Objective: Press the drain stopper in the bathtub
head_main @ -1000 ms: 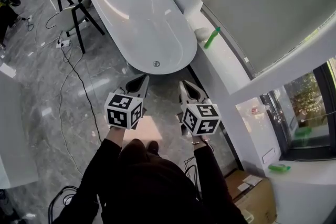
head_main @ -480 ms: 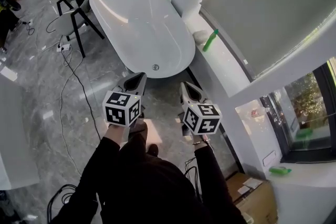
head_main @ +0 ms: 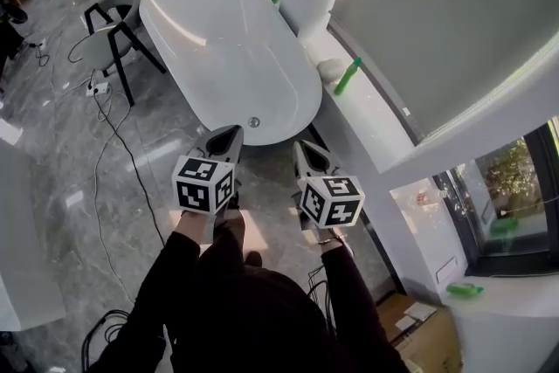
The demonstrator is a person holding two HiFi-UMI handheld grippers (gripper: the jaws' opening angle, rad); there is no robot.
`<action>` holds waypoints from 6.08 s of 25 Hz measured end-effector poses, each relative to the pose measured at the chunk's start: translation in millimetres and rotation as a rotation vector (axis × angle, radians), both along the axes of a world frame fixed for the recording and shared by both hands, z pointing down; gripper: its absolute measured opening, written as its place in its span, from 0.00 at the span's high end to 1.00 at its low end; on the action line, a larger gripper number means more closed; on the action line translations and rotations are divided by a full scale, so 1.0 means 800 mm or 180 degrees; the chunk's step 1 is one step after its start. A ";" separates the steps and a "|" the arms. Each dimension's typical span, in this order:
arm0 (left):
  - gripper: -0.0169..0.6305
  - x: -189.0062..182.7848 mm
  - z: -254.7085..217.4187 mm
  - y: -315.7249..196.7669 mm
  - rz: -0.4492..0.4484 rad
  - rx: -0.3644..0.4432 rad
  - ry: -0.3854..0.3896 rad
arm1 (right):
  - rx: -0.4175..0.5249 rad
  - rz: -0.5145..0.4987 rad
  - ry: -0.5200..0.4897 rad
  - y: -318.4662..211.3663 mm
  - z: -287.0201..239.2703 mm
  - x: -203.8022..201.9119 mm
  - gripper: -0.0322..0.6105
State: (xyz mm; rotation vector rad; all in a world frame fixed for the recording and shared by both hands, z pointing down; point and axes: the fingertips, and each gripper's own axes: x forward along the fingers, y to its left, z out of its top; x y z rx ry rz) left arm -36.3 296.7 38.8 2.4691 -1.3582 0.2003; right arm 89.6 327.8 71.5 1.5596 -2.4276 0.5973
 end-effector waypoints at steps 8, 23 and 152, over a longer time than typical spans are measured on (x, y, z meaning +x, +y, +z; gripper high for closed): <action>0.96 -0.019 0.041 -0.084 0.0038 -0.0187 -0.0040 | -0.0159 0.0013 0.0028 -0.080 0.028 -0.021 0.95; 0.96 -0.058 0.104 -0.253 0.0251 -0.0583 -0.0042 | -0.0607 0.0242 0.0136 -0.254 0.091 -0.055 0.95; 0.96 0.050 0.946 -0.468 -0.0300 -0.3146 -0.0557 | -0.2533 -0.0731 0.0401 -0.495 0.778 -0.033 0.95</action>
